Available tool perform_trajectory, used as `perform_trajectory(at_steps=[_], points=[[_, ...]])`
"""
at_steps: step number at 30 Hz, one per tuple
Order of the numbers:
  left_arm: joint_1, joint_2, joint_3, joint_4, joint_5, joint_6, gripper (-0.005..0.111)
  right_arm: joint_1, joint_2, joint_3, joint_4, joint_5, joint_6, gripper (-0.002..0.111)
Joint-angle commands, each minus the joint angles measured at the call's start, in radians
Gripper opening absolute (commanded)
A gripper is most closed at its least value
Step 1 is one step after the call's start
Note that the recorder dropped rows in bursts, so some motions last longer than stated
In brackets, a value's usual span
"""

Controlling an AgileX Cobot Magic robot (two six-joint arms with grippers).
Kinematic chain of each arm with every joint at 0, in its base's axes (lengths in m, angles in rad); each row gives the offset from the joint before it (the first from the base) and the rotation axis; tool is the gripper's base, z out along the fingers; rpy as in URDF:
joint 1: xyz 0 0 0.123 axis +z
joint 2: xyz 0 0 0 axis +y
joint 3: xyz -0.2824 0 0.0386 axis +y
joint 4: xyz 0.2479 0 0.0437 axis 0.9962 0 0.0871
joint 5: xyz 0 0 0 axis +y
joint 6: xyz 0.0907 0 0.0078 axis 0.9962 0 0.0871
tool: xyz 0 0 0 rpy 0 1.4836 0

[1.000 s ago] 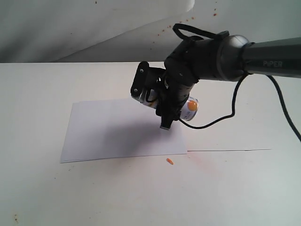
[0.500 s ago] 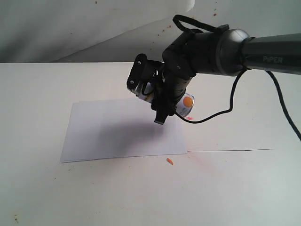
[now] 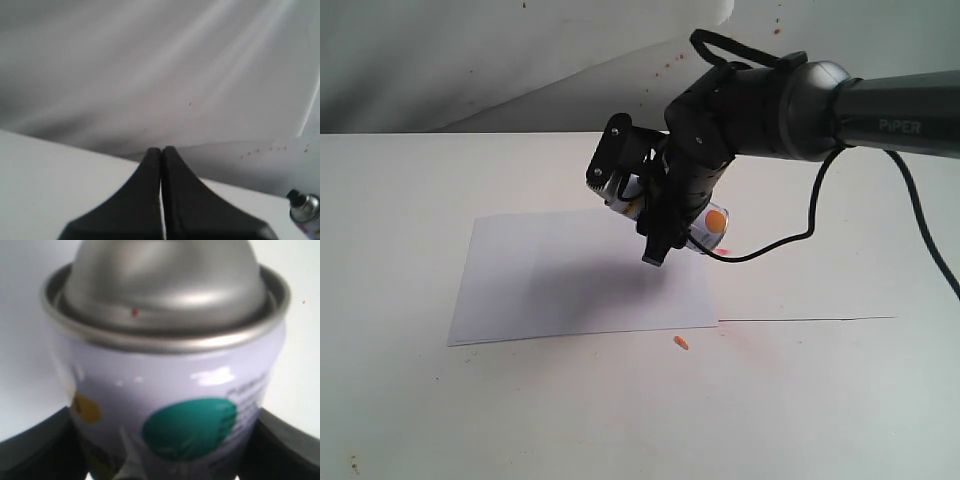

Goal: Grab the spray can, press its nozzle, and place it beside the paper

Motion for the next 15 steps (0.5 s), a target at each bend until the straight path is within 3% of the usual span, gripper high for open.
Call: perform_trajectory(at_steps=[1,6,12,15], points=[[-0.004,0.004,0.002,-0.034,-0.119,-0.006,0.000,0.000,-0.012,-0.012,0.002,-0.013,-0.004,0.000],[-0.004,0.004,0.002,-0.034,-0.176,-0.014,0.000,0.000,-0.012,-0.012,0.002,-0.010,-0.004,0.000],[-0.004,0.015,-0.161,-0.049,0.050,-0.078,0.000,0.000,-0.012,-0.012,0.002,-0.010,-0.004,0.000],[-0.004,0.134,-0.275,-0.049,0.123,-0.088,0.000,0.000,-0.012,-0.012,0.002,-0.012,-0.004,0.000]])
